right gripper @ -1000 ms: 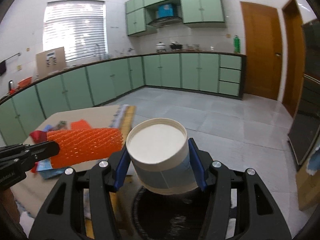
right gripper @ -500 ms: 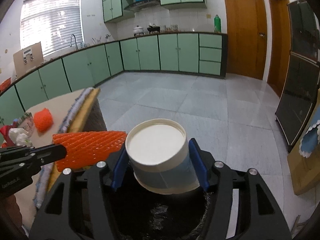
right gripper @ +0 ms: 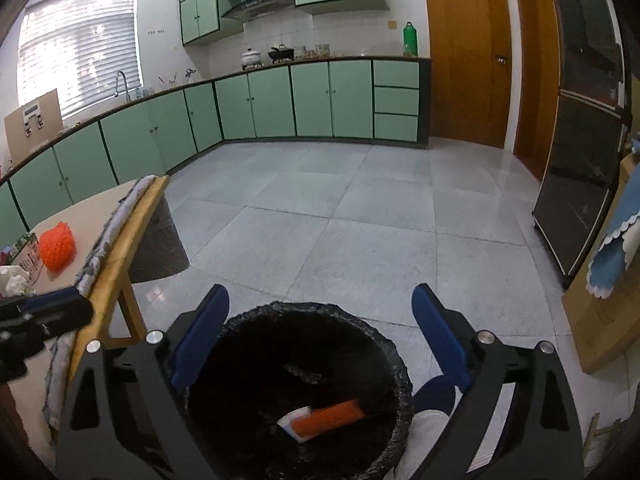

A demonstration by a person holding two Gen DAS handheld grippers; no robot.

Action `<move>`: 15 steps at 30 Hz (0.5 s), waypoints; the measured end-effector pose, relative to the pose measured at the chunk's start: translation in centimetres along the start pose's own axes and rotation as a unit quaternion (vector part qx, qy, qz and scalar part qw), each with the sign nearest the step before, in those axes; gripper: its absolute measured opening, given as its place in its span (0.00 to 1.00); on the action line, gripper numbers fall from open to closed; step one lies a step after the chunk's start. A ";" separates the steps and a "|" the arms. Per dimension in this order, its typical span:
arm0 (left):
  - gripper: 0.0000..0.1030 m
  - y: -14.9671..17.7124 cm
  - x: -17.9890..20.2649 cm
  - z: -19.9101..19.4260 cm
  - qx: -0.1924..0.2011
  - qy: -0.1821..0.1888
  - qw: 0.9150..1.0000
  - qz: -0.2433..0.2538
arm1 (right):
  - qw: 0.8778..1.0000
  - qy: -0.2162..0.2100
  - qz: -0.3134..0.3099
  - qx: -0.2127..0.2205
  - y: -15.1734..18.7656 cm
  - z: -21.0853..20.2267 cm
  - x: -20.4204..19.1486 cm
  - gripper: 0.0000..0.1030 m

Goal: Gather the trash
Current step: 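Carry both items over the bin and open both grippers to drop them, then move both tools back over the table of trash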

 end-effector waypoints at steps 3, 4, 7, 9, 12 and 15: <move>0.49 -0.2 -2.1 -3.4 0.038 -0.042 0.998 -0.010 | 1.000 -0.011 -0.002 0.010 -0.5 -0.9 -1.4 0.92; 0.50 -0.2 -2.8 -4.4 0.047 -0.055 0.997 -0.012 | 1.000 -0.016 -0.003 0.014 -0.7 -1.2 -1.9 0.92; 0.51 0.2 -5.2 -8.0 0.081 -0.106 0.991 -0.019 | 0.999 -0.044 -0.009 0.026 -1.4 -2.5 -4.2 0.92; 0.52 0.2 -6.6 -9.9 0.097 -0.134 0.986 -0.024 | 0.997 -0.061 -0.017 0.033 -1.9 -3.3 -6.1 0.92; 0.52 1.1 -9.1 -12.9 0.115 -0.183 0.976 -0.041 | 0.994 -0.093 -0.025 0.043 -2.3 -4.2 -9.2 0.92; 0.52 2.0 -11.4 -15.7 0.130 -0.232 0.963 -0.053 | 0.990 -0.130 -0.032 0.046 -2.4 -4.9 -12.6 0.92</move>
Point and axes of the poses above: each gripper's, at about its wrist camera, not at the fingertips, and z roughly the way its jaws point, x to its right, y to its underside, the point moved 4 cm from there along z, roughly the way its jaws point, and after that the axes turned 4 degrees about z, right-handed, at the moved point
